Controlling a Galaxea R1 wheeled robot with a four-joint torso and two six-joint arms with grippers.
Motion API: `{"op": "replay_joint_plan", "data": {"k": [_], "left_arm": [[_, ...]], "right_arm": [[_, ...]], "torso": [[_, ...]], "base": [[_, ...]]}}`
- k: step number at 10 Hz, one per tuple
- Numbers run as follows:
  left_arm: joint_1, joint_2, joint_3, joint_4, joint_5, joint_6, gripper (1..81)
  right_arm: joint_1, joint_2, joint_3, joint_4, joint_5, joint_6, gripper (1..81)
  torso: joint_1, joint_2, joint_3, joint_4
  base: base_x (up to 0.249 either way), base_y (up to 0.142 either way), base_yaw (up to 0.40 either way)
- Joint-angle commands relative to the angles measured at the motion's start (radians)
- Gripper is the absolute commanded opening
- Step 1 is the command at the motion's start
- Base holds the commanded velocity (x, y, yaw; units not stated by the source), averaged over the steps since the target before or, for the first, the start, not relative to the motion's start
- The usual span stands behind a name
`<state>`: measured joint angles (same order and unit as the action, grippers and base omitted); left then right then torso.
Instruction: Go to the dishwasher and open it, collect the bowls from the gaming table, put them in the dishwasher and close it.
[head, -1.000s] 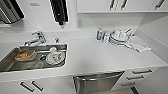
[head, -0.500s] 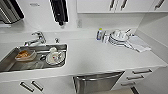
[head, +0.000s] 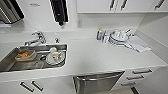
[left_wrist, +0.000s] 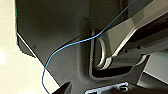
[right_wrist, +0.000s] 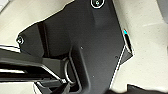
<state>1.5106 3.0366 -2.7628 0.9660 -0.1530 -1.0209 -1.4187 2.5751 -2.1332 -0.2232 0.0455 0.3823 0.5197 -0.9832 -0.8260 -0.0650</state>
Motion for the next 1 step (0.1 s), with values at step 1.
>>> {"op": "replay_joint_plan", "data": {"k": [1], "left_arm": [[0.007, 0.004, 0.002, 0.011, 0.049, 0.007, 81.1]], "right_arm": [[-0.01, -0.013, -0.011, -0.054, -0.061, -0.003, 81.1]], "torso": [[0.0, 0.0, 0.0, 0.0]], "base": [[0.0, 0.0, 0.0]]}}
